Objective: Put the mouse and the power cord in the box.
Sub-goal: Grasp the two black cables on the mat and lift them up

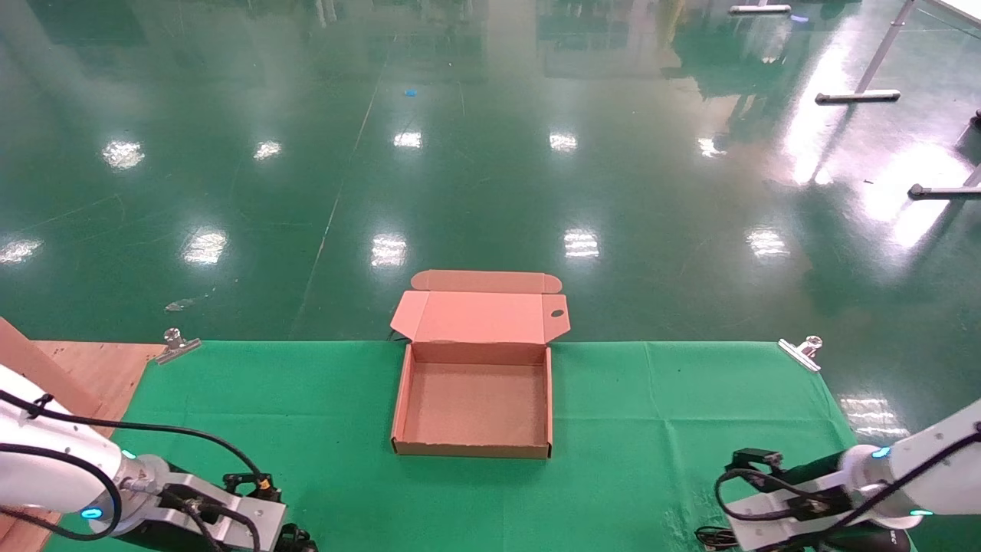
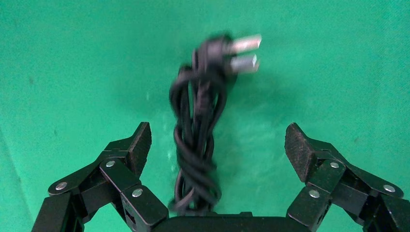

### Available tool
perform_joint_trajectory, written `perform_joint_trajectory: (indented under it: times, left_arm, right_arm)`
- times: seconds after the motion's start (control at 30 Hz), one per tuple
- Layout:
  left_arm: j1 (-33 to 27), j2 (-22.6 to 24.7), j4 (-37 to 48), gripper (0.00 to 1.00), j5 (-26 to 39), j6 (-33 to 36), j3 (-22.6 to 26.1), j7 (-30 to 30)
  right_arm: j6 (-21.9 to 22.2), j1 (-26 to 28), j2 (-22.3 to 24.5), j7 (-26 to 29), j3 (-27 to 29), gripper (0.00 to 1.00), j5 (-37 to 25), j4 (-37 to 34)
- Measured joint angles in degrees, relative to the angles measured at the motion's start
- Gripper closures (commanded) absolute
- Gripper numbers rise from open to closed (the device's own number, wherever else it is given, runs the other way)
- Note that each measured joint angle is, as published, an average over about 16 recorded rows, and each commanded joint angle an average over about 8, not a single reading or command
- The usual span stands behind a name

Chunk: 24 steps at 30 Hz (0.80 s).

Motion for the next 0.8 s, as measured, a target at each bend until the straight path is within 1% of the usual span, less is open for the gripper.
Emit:
perform_joint_trajectory:
  times: [0.23,0.27,0.3,0.33,0.37,0.5,0.53,0.57,0.6,0.63,0.8]
  left_arm:
    - [-0.7,1.4,6.8,0.0,-0.7,-2.7,-0.7,3.7]
    - [-0.8,1.5,7.6,0.0,-0.8,-2.9,-0.8,4.1]
    - [-0.9,1.6,8.3,0.0,-0.9,-3.2,-0.9,4.5]
    - [-0.9,1.7,9.0,0.06,-1.1,-3.3,-1.0,4.9]
    - [-1.0,1.8,9.6,0.16,-1.2,-3.5,-1.1,5.3]
    - [-1.3,2.1,11.8,0.66,-1.5,-3.9,-1.3,6.5]
    - [-1.3,2.2,12.2,0.78,-1.5,-4.0,-1.3,6.8]
    - [-1.4,2.2,12.7,0.9,-1.5,-4.1,-1.3,7.0]
    - [-1.5,2.3,13.1,0.97,-1.5,-4.1,-1.3,7.2]
    - [-1.6,2.3,13.5,1.0,-1.5,-4.2,-1.3,7.4]
    - [-2.2,2.6,15.3,1.0,-1.3,-4.4,-1.2,8.1]
  right_arm:
    - [1.6,1.9,-3.8,-6.0,0.3,0.0,1.0,-11.0]
    - [1.8,2.2,-4.1,-6.7,0.4,0.03,1.2,-12.2]
    - [1.9,2.4,-4.4,-7.4,0.4,0.11,1.3,-13.4]
    - [2.1,2.7,-4.6,-8.0,0.5,0.23,1.4,-14.4]
    - [2.2,2.9,-4.8,-8.7,0.6,0.35,1.6,-15.4]
    - [2.4,3.9,-5.4,-10.9,0.9,0.85,2.1,-18.8]
    - [2.4,4.2,-5.6,-11.4,0.9,0.95,2.2,-19.5]
    - [2.3,4.4,-5.7,-11.8,1.0,0.99,2.3,-20.1]
    - [2.3,4.6,-5.8,-12.3,1.1,1.0,2.4,-20.7]
    - [2.2,4.8,-5.9,-12.7,1.2,1.0,2.6,-21.3]
    - [1.6,5.5,-6.3,-14.9,1.5,1.0,3.1,-23.7]
